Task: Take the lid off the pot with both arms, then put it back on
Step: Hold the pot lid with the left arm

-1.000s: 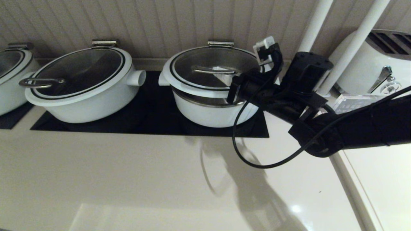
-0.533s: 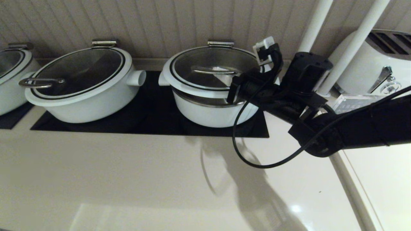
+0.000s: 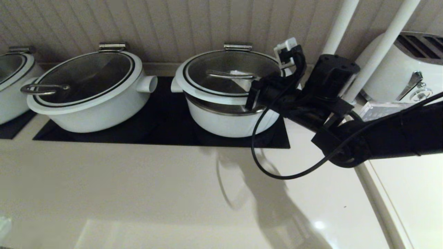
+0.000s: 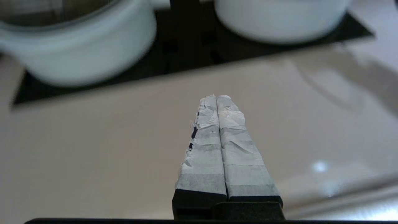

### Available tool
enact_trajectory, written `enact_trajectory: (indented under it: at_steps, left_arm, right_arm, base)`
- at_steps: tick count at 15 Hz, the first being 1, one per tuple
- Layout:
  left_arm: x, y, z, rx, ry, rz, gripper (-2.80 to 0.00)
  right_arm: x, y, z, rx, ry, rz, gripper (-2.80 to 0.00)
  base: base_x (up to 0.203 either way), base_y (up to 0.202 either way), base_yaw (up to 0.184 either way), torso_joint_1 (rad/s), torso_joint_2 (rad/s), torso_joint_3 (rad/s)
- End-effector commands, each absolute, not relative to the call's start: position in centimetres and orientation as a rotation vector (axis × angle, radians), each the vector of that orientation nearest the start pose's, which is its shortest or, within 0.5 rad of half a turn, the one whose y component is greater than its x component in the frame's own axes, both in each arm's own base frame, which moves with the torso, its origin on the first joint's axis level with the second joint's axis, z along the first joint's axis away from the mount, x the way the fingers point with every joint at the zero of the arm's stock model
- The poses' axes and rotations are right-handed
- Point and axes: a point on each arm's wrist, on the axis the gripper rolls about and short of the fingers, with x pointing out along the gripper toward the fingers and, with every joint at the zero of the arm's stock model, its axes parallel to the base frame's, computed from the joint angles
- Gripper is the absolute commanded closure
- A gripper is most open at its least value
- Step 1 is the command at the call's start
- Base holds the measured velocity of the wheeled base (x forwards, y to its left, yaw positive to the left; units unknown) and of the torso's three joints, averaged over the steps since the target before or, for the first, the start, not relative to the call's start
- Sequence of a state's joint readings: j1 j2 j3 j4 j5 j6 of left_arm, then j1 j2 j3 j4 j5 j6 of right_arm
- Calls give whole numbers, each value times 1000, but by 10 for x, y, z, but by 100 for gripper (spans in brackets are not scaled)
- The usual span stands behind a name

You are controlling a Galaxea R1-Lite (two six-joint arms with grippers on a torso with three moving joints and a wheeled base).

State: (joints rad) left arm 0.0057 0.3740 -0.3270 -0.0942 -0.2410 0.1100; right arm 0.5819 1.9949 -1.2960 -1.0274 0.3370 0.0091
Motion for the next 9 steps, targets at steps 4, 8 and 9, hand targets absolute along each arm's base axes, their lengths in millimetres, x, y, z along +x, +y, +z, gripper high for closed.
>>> enact_trajectory:
  at_steps: [4,8,9]
  left_arm:
    - [84,-7,236,115,-45,-274,0]
    - [101,-17,242,115,-45,-366,0]
    - [106,-19,242,115,-32,-383,0]
  right_arm:
    - [334,228,259,52,-354,911,0]
    - [335,228,264,55,-359,899,0]
    - [336,228,264,55,-358,894,0]
  base:
    - [0,0,0,0,0,0]
    - [0,0,0,0,0,0]
    - [0,0,0,0,0,0]
